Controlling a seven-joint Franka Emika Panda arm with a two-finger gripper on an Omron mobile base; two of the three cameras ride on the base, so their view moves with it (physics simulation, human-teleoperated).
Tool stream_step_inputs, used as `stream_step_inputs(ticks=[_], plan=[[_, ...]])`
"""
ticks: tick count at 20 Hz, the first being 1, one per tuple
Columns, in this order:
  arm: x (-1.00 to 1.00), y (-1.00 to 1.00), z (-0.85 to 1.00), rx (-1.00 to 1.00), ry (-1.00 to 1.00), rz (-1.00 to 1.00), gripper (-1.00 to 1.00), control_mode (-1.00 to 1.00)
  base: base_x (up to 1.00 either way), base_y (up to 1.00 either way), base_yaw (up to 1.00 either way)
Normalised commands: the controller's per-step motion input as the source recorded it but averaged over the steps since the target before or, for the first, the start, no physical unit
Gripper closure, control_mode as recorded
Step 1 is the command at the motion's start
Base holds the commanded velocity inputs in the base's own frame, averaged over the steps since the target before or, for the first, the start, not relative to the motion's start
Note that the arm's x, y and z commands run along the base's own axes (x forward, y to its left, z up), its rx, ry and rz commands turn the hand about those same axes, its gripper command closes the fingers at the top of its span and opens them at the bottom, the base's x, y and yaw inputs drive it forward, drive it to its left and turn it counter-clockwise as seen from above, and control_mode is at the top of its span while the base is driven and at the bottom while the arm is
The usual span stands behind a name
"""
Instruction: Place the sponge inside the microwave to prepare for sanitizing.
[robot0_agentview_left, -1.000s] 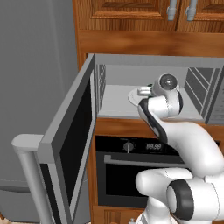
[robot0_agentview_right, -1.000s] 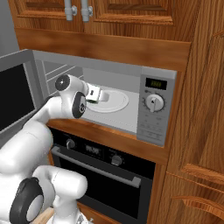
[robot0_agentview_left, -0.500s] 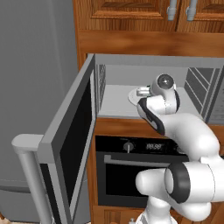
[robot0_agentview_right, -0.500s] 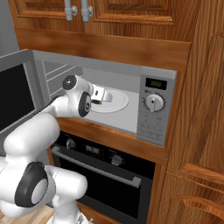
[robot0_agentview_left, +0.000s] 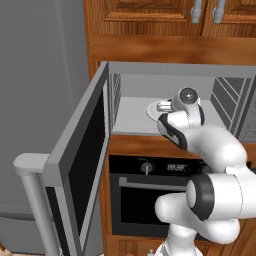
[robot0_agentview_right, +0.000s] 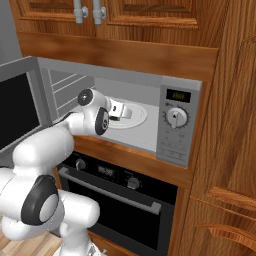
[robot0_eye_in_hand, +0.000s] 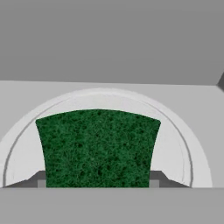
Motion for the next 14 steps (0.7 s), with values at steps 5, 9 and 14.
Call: stream_step_inputs(ticks=[5,9,14], plan=[[0.21,-0.01,0.00,0.00,0.03,0.00,1.00,-1.00,0.00,0.00,0.00],[0.18,0.00,-0.04,0.00,0.02,0.00,1.00,-1.00,0.00,0.00,0.00],[0.23,0.00,-0.13,0.00,0.00,0.00,1.00,-1.00,0.00,0.00,0.00]])
